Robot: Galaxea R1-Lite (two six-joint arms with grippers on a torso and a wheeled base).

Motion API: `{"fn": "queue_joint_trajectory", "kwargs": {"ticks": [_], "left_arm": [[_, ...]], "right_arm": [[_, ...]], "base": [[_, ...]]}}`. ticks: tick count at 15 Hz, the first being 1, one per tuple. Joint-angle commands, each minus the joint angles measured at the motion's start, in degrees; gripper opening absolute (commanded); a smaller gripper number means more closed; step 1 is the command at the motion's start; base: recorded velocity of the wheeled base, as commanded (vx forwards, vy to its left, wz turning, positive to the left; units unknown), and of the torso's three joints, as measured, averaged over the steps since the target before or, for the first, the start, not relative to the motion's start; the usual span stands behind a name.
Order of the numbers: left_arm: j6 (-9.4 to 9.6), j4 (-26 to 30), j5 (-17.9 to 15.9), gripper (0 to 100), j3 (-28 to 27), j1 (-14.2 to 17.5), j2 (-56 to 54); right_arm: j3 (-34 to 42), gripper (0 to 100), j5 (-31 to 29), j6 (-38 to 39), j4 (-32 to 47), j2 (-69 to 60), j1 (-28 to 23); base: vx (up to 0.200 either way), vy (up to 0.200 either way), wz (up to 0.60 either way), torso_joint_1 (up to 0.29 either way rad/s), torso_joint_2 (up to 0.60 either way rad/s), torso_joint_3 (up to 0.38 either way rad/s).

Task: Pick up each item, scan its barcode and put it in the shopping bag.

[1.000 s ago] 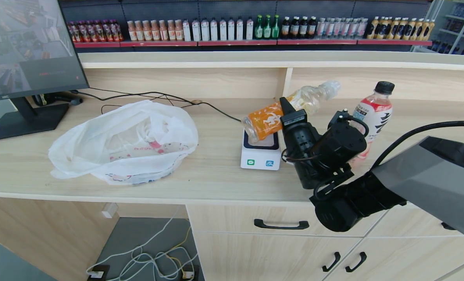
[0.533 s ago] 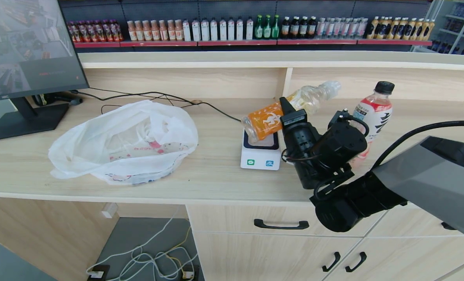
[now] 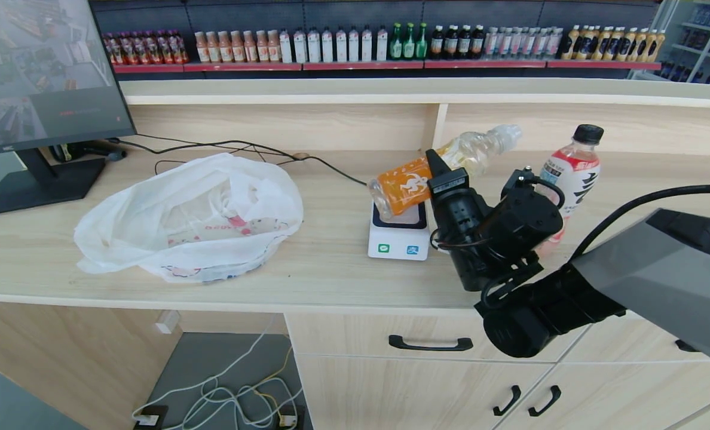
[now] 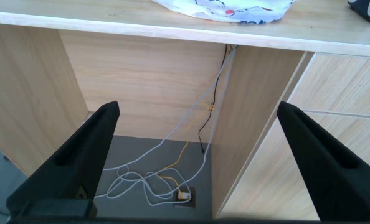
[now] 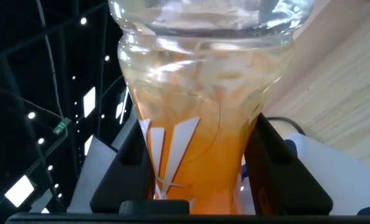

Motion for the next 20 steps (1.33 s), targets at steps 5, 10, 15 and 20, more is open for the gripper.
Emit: {"fn": "queue_joint_trajectory", "kwargs": {"ticks": [5,10,15,20], "left_arm": [[0.00,0.00,0.01,100,0.00,0.00,-0.02],[0.00,0.00,0.01,100,0.00,0.00,-0.02],[0.00,0.00,0.01,100,0.00,0.00,-0.02],[0.00,0.00,0.01,100,0.00,0.00,-0.02]], "right_arm": [[0.11,0,4.54,-6.81,-0.14,-8.24,6.24],[0.28,0,9.11,-16.22,-0.14,-14.75,7.73],[4.94,0,14.65,-29.67,-0.14,-21.16,11.51],[10.39,0,14.56,-45.40,-0.14,-24.42,12.30]], "base": [[0.000,0.000,0.00,0.000,0.00,0.000],[0.000,0.000,0.00,0.000,0.00,0.000],[0.000,0.000,0.00,0.000,0.00,0.000],[0.000,0.000,0.00,0.000,0.00,0.000]]}}
